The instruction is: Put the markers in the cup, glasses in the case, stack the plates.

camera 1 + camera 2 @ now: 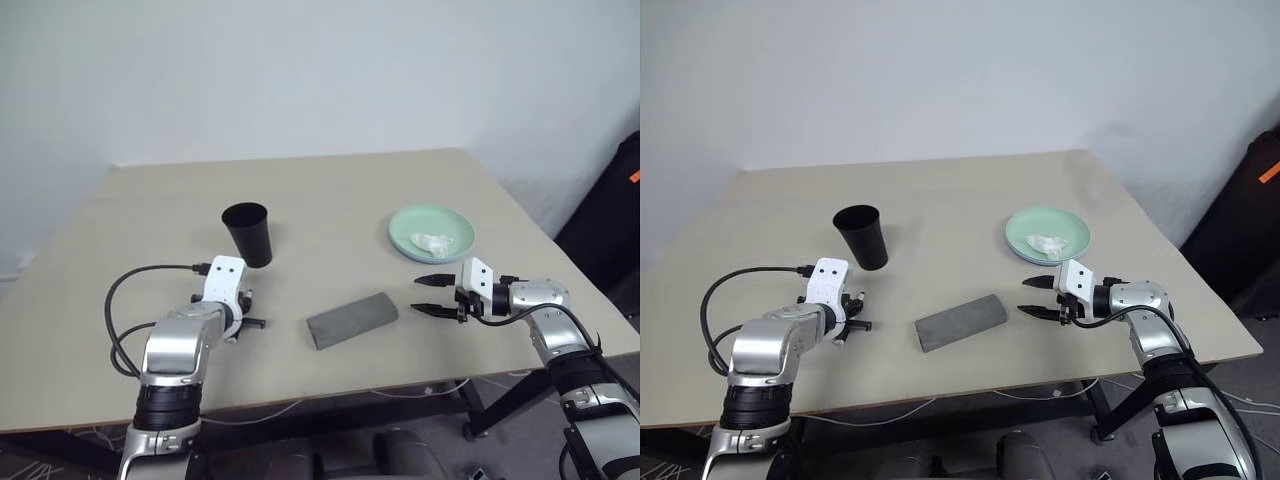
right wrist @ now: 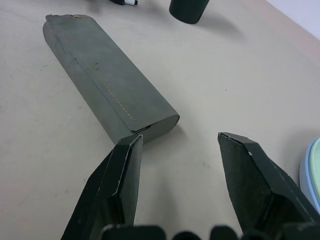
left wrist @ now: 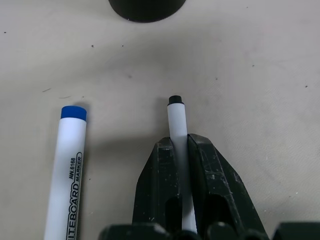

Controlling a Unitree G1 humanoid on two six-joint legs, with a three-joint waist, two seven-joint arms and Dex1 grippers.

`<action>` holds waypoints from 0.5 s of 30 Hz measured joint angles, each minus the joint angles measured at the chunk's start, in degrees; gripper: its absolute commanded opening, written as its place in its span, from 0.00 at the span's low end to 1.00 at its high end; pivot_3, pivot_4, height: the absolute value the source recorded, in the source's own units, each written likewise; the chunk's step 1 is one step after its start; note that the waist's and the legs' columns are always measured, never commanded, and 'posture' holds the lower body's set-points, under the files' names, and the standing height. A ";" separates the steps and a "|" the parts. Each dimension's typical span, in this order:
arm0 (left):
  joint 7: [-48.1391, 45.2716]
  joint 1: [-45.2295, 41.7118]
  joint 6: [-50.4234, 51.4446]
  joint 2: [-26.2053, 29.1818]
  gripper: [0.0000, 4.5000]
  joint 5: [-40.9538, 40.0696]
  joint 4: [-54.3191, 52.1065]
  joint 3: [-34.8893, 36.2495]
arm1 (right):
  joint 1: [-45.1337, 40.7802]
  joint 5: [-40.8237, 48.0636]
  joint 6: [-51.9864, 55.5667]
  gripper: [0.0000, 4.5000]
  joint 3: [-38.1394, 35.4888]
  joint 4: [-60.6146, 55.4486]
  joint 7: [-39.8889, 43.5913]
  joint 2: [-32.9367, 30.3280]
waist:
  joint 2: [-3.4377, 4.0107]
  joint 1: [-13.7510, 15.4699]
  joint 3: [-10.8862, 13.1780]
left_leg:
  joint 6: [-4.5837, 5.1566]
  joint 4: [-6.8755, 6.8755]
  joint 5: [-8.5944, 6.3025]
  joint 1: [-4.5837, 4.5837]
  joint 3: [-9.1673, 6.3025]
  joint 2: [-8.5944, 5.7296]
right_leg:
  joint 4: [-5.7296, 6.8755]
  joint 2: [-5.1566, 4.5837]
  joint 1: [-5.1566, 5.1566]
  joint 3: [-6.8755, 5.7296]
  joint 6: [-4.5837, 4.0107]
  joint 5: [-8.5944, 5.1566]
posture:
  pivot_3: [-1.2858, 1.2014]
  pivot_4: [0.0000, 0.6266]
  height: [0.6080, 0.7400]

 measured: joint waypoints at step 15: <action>-15.58 -16.06 -41.45 5.23 0.01 -5.84 11.96 -1.97 | -1.98 -1.01 -0.29 0.58 0.21 0.52 -0.04 0.25 | -0.04 0.01 0.02 | 0.02 -0.17 0.01 -0.44 0.09 -0.02 | -0.20 0.06 -0.27 -0.22 -0.01 -0.01 | 0.52 0.00 1.00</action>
